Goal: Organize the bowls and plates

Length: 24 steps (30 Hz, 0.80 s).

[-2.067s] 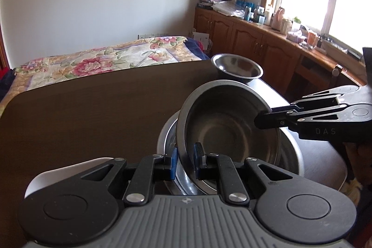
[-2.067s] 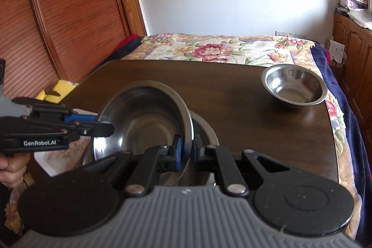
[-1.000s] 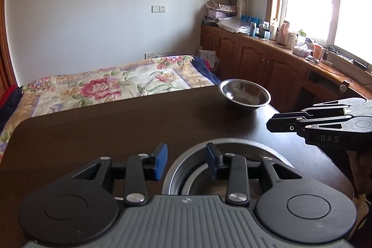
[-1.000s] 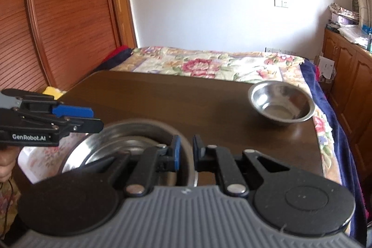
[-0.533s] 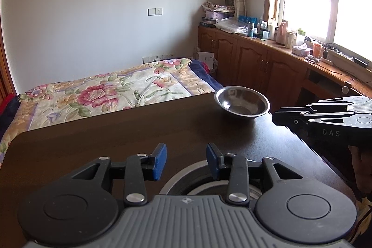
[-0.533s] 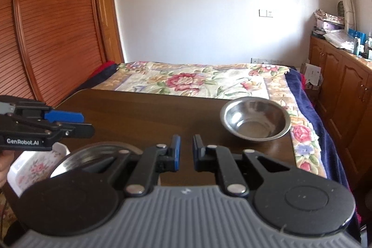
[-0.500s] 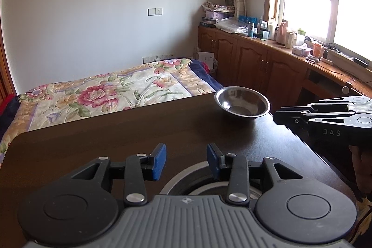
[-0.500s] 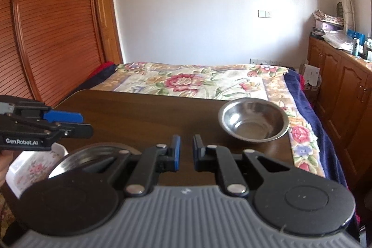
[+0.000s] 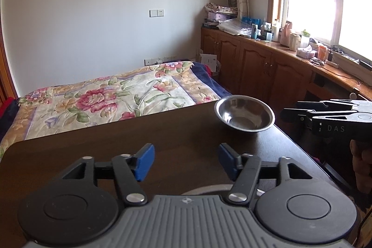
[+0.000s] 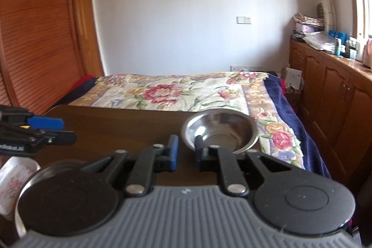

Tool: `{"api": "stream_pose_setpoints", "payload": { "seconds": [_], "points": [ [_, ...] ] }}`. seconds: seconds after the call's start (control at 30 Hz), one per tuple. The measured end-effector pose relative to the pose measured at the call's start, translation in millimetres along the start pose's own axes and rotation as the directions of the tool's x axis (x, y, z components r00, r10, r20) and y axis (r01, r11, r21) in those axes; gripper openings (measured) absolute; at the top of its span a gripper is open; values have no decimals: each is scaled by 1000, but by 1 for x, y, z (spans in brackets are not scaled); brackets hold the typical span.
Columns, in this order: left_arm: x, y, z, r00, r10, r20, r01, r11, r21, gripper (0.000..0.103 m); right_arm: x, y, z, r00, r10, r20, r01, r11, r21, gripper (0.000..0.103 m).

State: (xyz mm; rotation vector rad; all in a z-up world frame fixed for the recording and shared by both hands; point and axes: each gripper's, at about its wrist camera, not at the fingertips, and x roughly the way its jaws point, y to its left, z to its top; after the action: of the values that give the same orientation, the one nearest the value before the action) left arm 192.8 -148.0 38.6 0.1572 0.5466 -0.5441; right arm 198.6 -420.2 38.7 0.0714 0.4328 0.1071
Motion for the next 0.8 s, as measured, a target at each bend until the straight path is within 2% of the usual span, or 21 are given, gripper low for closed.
{"api": "stream_pose_setpoints", "payload": {
  "seconds": [0.07, 0.13, 0.17, 0.2, 0.3, 0.33, 0.37, 0.4, 0.47, 0.63, 0.7, 0.8],
  "points": [
    [3, -2, 4, 1000, 3, 7, -3, 1000, -4, 76, 2, -7, 0, 1000, -10, 9, 10, 1000, 9, 47],
    [7, -5, 7, 1000, 8, 12, -8, 1000, -3, 84, 6, -12, 1, 1000, -23, 13, 23, 1000, 18, 48],
    [8, -6, 9, 1000, 10, 17, -10, 1000, -3, 88, 7, -14, 1, 1000, -29, 12, 28, 999, 18, 52],
    [10, -7, 11, 1000, 10, 21, -10, 1000, -2, 89, 9, -17, 1, 999, -34, 14, 34, 999, 20, 58],
    [15, -10, 17, 1000, -4, 24, 4, 1000, 5, 93, 14, -23, 1, 998, -51, 22, 50, 998, 26, 67],
    [17, -10, 19, 1000, -5, 26, 5, 1000, 5, 97, 16, -26, 1, 998, -54, 21, 53, 998, 28, 68],
    [19, -11, 21, 1000, -3, 27, 3, 1000, 3, 100, 19, -29, 1, 998, -59, 19, 59, 998, 30, 74],
    [21, -12, 24, 1000, -4, 28, 4, 1000, 2, 100, 21, -32, 2, 998, -67, 19, 67, 997, 30, 80],
    [27, -14, 27, 1000, -12, 22, 12, 1000, 3, 100, 27, -36, 2, 996, -81, 22, 81, 996, 25, 85],
    [48, -19, 36, 999, -31, -16, 31, 1000, 1, 99, 41, -48, 3, 996, -94, 6, 94, 995, 18, 85],
    [59, -21, 38, 998, -41, -41, 41, 999, 2, 94, 47, -52, 3, 996, -90, -4, 90, 996, 21, 85],
    [76, -21, 42, 995, -57, -81, 56, 998, -9, 80, 55, -57, 2, 996, -84, -18, 84, 996, 25, 85]
  ]
}}
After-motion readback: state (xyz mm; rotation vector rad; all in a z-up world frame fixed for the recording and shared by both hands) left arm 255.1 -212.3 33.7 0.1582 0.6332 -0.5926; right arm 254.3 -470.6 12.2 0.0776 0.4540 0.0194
